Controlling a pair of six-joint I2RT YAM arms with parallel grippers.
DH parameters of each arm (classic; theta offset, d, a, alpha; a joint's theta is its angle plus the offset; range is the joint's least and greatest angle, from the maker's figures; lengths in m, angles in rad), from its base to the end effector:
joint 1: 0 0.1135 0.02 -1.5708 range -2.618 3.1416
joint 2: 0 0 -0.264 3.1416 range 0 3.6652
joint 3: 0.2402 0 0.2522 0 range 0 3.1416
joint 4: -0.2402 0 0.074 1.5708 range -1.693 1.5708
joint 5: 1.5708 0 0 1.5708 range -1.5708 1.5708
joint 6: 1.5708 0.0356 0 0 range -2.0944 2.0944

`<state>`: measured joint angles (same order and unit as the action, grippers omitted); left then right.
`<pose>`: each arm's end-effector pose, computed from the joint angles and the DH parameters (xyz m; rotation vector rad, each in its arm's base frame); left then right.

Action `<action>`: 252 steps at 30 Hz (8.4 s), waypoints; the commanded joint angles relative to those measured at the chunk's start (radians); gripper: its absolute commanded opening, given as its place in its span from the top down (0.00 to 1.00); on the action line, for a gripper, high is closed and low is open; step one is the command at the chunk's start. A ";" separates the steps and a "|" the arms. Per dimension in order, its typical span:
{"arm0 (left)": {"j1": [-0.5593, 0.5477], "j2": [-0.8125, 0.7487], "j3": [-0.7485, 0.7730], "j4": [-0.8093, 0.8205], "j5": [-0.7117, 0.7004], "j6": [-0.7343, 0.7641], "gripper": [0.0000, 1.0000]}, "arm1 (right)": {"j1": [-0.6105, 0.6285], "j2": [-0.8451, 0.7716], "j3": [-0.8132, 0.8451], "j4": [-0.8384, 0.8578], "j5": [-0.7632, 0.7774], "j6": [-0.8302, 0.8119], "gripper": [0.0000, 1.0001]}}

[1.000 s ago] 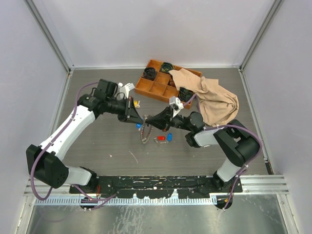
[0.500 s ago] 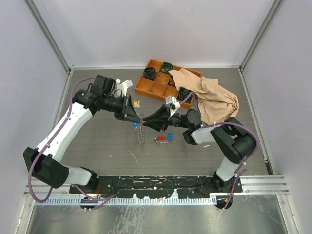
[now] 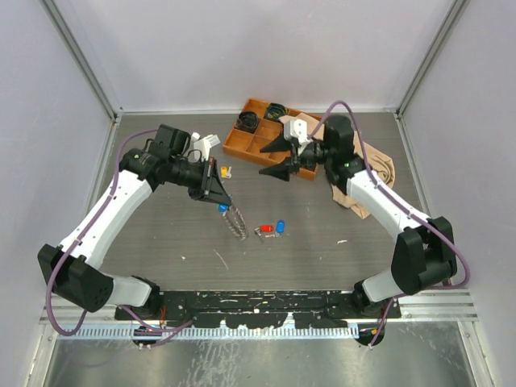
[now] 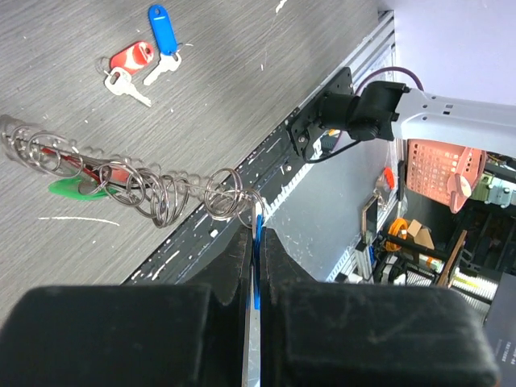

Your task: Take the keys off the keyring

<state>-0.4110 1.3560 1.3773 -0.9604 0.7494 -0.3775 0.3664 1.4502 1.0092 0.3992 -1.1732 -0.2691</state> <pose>0.2346 -0.1287 0.3559 0.3726 2.5595 -1.2536 0.2899 0.1464 0.3216 -1.3025 1.0653 1.0082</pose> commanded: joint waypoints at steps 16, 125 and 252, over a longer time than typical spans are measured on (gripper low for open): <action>-0.087 -0.007 0.009 0.101 0.059 -0.041 1.00 | 0.127 -0.022 0.194 -0.795 0.033 -0.499 0.49; -0.161 -0.031 -0.058 0.248 0.008 -0.101 1.00 | 0.191 -0.006 0.224 -0.823 0.007 -0.415 0.99; -0.205 0.100 -0.005 0.176 0.057 -0.002 1.00 | 0.149 -0.042 0.004 -0.530 -0.029 -0.283 0.59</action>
<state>-0.6102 1.4647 1.3167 -0.8043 0.7525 -0.3973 0.5068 1.4052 0.9726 -0.1459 -1.1877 -0.5617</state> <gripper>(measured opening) 0.023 0.421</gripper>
